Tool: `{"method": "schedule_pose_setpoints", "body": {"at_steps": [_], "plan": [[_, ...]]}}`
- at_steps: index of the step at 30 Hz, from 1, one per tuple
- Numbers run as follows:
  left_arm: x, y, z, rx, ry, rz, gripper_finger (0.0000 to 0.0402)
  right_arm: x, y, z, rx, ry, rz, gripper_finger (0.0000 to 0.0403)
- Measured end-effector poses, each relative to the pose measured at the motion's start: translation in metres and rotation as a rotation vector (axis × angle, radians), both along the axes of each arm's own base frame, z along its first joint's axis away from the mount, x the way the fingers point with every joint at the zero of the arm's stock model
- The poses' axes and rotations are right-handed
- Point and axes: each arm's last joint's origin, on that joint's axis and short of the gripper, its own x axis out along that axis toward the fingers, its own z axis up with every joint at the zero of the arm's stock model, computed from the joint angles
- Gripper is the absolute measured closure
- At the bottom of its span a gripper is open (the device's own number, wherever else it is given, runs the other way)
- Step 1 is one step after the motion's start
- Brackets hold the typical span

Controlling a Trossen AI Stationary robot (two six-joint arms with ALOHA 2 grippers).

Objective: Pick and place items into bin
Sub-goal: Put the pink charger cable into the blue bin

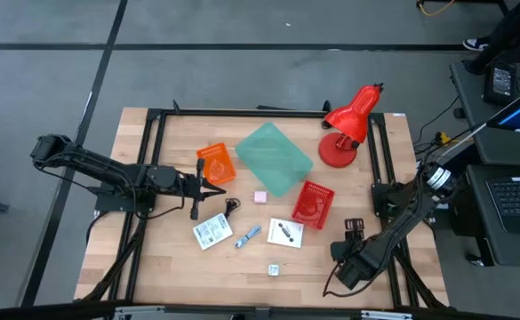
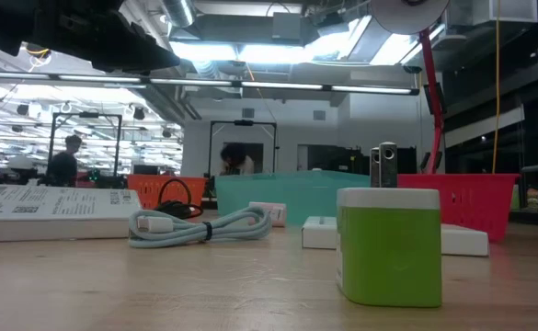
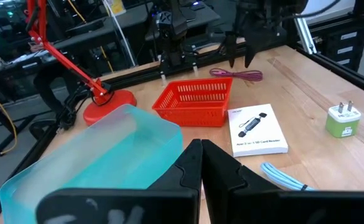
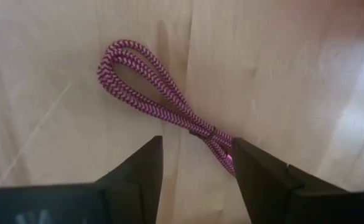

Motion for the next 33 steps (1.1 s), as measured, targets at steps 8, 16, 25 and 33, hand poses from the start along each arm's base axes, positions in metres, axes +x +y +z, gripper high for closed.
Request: {"method": "schedule_pose_setpoints", "body": {"at_steps": [8, 16, 25, 33], "plan": [[0.0, 0.0, 0.0, 0.0, -0.001, 0.0, 0.04, 0.001, 0.001, -0.01, -0.025, 0.033, 0.01, 0.0232], [0.0, 0.0, 0.001, -0.001, -0.006, 0.0, 0.04, 0.013, -0.007, -0.015, -0.004, 0.045, -0.004, 0.0232], [0.0, 0.0, 0.0, -0.001, -0.006, 0.0, 0.04, 0.014, -0.021, -0.032, 0.103, 0.102, -0.034, 0.0232], [0.0, 0.0, 0.0, -0.001, -0.006, 0.0, 0.04, 0.017, -0.022, -0.032, 0.124, 0.117, -0.047, 0.0242]]}}
